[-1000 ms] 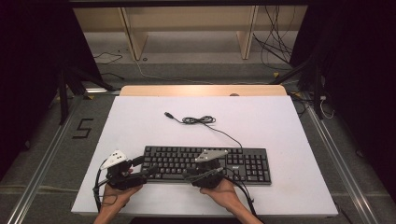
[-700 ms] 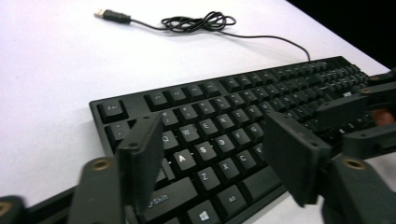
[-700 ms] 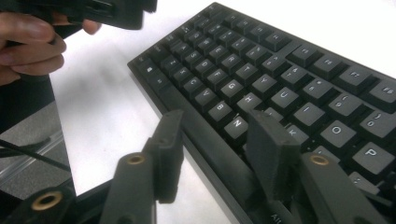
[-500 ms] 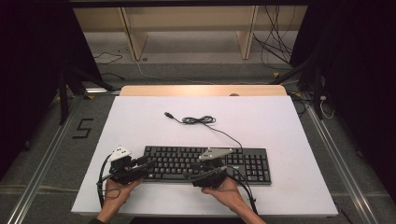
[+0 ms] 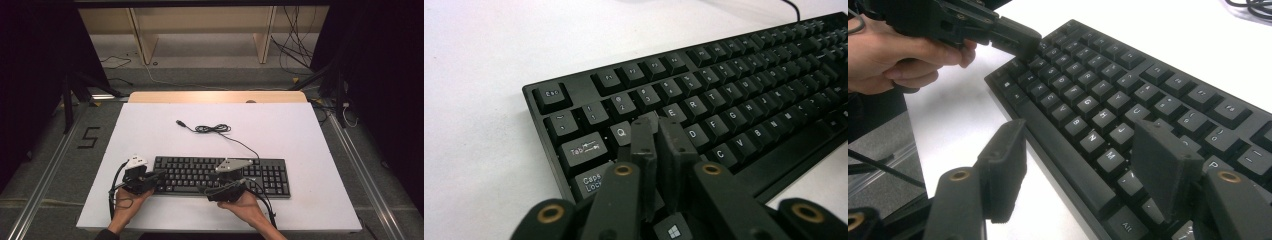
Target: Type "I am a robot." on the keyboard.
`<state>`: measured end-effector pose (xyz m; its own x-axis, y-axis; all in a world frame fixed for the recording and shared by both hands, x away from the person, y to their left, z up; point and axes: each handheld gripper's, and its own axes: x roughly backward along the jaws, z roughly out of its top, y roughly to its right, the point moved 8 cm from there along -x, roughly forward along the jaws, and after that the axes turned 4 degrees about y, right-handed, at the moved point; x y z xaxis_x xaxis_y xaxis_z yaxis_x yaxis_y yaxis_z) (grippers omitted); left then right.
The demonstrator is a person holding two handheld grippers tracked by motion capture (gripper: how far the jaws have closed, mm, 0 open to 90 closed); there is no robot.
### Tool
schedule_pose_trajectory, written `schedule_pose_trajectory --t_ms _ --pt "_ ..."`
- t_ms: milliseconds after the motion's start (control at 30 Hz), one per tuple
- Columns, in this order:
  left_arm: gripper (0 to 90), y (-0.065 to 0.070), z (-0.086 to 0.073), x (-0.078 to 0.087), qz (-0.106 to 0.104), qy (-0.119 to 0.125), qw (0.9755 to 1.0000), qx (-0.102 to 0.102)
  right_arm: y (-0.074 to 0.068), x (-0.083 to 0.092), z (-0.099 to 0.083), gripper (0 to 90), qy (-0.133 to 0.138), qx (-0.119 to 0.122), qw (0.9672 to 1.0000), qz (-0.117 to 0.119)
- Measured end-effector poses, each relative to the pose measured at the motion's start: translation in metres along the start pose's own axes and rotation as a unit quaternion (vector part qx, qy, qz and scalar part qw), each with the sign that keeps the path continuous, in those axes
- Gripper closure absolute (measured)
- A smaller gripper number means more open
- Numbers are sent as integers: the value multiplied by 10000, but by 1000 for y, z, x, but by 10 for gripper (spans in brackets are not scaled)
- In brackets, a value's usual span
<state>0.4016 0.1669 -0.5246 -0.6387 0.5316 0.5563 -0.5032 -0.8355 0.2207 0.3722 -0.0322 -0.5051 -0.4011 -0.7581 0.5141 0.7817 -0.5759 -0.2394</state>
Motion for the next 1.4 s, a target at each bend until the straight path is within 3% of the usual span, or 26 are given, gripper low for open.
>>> schedule_pose_trajectory --t_ms 667,1067,1400 --pt "889 -3 -2 -7 69 -278 9996 -43 -2 6 -1 367 52 36 10000 -20" --pt "890 -2 -2 -11 51 -328 9994 -37 -3 7 -1 344 72 47 10000 -20" --pt "892 0 -4 -13 107 -378 9991 -148 -4 8 -2 341 74 71 9999 -35"
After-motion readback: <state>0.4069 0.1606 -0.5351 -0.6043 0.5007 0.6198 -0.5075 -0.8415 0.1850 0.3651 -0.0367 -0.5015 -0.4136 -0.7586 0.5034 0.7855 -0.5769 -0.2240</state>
